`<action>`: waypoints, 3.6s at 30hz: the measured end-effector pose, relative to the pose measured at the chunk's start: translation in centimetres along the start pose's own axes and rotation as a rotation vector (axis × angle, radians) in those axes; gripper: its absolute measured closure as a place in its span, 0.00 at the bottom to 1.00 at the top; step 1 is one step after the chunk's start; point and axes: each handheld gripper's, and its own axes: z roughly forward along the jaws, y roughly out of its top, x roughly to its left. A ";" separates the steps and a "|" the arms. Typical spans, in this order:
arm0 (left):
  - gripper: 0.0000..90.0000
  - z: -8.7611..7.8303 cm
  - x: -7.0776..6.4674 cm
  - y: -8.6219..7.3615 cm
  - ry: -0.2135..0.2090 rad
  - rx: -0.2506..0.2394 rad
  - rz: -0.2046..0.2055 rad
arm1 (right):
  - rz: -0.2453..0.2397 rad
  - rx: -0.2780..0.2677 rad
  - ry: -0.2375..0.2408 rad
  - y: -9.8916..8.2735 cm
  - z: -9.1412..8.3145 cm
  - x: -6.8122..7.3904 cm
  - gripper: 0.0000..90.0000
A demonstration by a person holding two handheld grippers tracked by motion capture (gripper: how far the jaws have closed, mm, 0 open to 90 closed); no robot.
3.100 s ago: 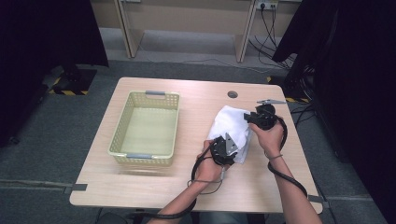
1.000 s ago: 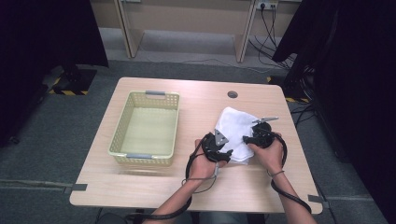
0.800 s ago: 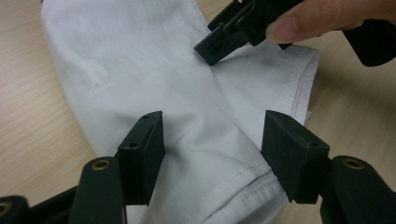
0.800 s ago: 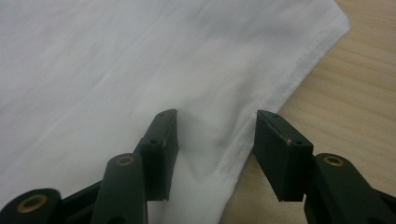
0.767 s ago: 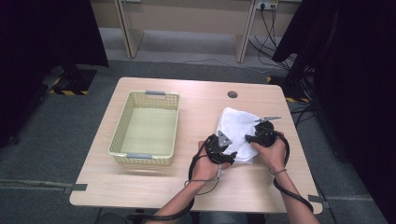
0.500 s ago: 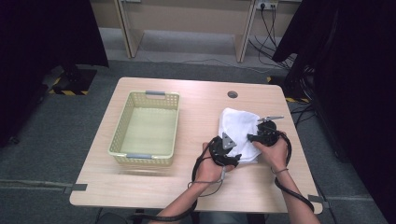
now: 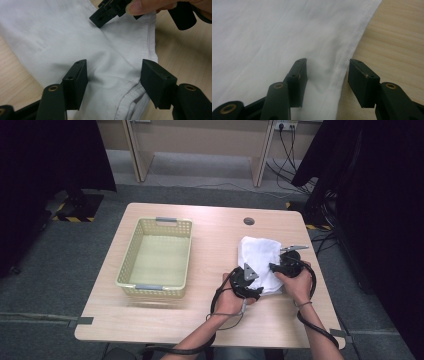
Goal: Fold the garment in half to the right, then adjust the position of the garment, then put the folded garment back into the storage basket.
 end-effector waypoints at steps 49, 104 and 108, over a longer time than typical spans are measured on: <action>0.05 -6.0 0.3 -2.3 0.051 -0.101 0.159 | 0.137 -0.177 0.061 0.7 -4.5 -2.8 0.30; 0.20 -1.8 -0.8 -2.4 0.138 -0.046 0.191 | 0.165 -0.029 0.040 7.0 1.6 -4.2 0.25; 0.21 -1.8 -0.7 -2.3 0.129 -0.044 0.187 | 0.171 -0.015 0.040 7.1 2.2 -4.3 0.25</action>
